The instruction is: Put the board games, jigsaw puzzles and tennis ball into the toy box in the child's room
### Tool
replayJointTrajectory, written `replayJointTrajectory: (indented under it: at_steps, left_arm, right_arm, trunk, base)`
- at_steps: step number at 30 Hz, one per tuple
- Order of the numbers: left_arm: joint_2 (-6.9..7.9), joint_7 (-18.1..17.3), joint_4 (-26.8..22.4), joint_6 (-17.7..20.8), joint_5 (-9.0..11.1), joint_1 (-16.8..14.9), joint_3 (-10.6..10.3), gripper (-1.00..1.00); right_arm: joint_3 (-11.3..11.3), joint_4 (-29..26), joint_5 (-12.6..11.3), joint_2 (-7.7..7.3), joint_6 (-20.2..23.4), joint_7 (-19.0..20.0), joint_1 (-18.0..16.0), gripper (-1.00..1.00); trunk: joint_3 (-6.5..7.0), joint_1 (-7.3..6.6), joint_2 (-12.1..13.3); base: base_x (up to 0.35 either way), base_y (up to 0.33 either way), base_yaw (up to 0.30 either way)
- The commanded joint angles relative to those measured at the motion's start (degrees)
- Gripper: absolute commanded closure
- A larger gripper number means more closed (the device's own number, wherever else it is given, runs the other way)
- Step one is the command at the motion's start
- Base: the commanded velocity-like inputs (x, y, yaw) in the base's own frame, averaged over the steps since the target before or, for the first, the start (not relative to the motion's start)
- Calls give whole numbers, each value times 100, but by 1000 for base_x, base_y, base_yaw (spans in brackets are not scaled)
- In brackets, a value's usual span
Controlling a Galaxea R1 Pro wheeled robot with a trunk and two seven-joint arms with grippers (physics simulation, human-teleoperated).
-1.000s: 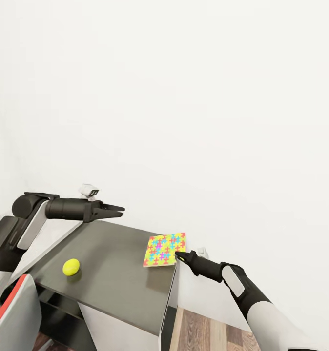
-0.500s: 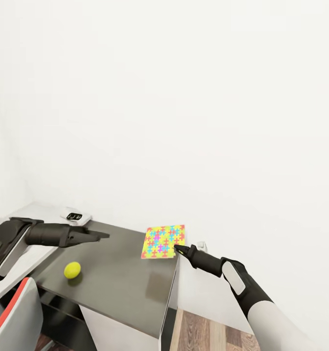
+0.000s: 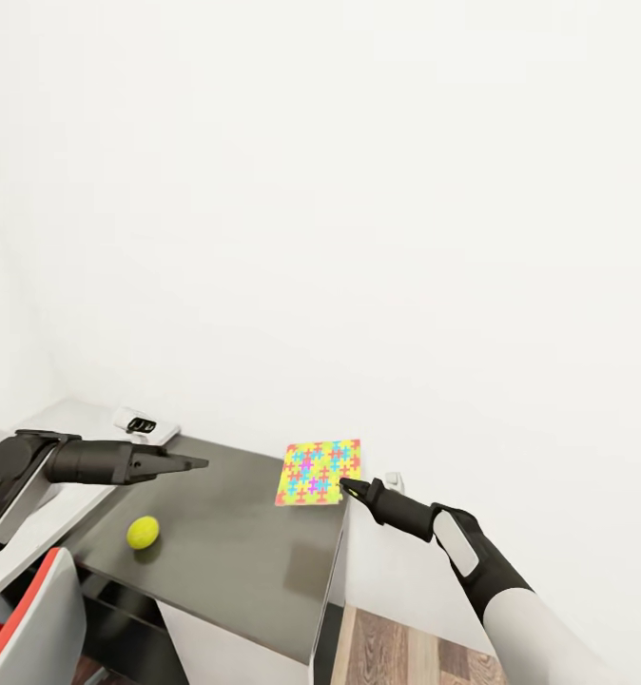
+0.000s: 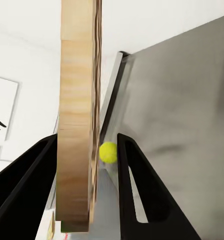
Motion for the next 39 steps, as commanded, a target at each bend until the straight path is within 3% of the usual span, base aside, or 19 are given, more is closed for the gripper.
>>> replayJointTrajectory:
  at_steps: [1,39]
  left_arm:
    - [7,-20,0,61,7,-5,-11,-100]
    - [15,-20,15,61,7,-4,12,-100]
  right_arm:
    - [-9,1,-18,2,33,-1,-4,100]
    - [-9,-26,-18,11,24,-3,-21,100]
  trunk:
    - [15,-22,37]
    - [722,-857,1561]
  base:
    - [0,0,-80]
    - [-41,0,-7]
